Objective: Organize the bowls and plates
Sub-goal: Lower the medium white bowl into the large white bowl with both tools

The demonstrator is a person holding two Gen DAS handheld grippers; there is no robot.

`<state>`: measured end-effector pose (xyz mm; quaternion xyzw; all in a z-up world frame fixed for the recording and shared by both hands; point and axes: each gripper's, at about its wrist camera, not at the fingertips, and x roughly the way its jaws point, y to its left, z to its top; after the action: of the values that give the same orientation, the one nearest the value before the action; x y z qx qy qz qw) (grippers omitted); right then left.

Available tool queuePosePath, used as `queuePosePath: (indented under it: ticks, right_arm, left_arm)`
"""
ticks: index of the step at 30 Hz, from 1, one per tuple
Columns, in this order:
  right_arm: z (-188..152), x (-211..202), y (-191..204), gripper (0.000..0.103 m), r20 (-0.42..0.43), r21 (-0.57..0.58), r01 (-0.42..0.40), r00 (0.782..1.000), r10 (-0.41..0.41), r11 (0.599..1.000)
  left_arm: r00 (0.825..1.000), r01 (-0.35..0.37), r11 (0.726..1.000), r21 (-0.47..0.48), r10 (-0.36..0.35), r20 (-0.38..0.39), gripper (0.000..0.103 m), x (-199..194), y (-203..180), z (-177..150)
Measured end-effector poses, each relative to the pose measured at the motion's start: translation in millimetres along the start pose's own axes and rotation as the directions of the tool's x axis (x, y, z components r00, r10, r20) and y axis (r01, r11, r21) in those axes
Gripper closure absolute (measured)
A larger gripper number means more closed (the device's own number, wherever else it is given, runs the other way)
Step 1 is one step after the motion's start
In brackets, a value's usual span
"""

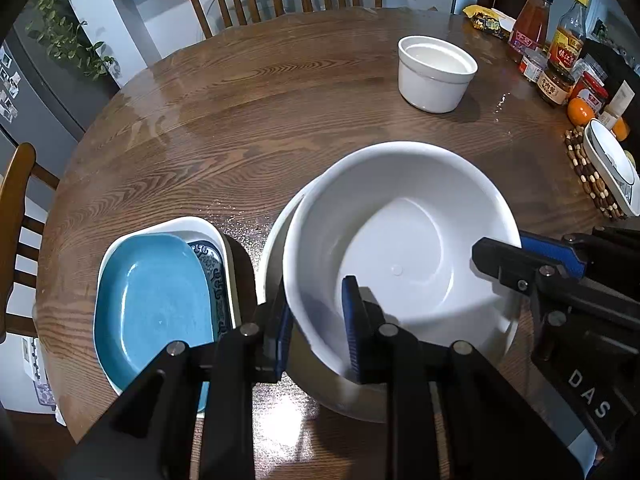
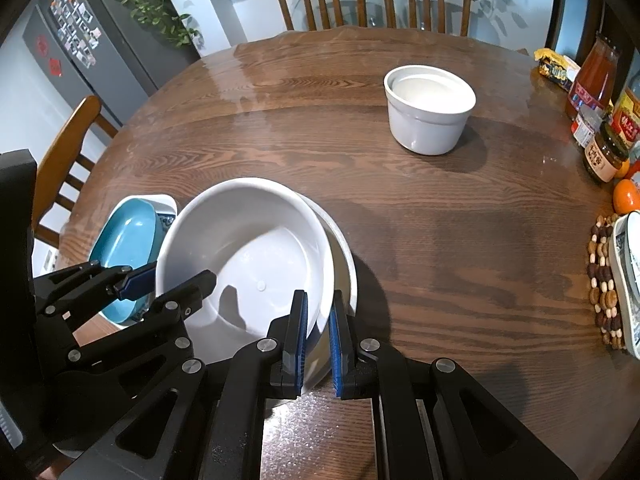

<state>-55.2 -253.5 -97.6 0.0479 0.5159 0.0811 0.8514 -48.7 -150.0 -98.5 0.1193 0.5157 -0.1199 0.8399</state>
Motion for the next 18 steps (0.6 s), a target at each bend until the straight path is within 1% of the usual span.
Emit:
queuePosePath:
  ticks: [6, 11, 13, 16, 18]
  right_arm:
    - [0.2, -0.1, -0.5, 0.093, 0.002, 0.003, 0.002, 1.000, -0.002, 1.000]
    - [0.0, -0.7, -1.4, 0.093, 0.005, 0.011, -0.001, 1.000, 0.000, 1.000]
    - [0.2, -1.6, -2.5, 0.093, 0.009, 0.017, -0.002, 1.000, 0.002, 1.000]
    - [0.8, -4.3, -3.2, 0.093, 0.022, 0.018, 0.003, 1.000, -0.004, 1.000]
    - [0.9, -6.0, -2.7, 0.093, 0.028, 0.022, 0.003, 1.000, -0.003, 1.000]
  left_arm:
    - [1.000, -0.001, 1.000, 0.000, 0.001, 0.002, 0.080, -0.2, 0.2, -0.4]
    - [1.000, -0.001, 1.000, 0.003, 0.001, 0.009, 0.077, -0.4, -0.7, -0.8]
    - [1.000, -0.002, 1.000, 0.003, 0.002, 0.016, 0.073, -2.2, -0.1, -0.6]
    - [1.000, -0.003, 1.000, 0.004, 0.003, 0.023, 0.070, -5.1, -0.4, 1.2]
    - [1.000, -0.005, 1.000, 0.004, 0.005, 0.027, 0.070, -6.1, -0.3, 1.2]
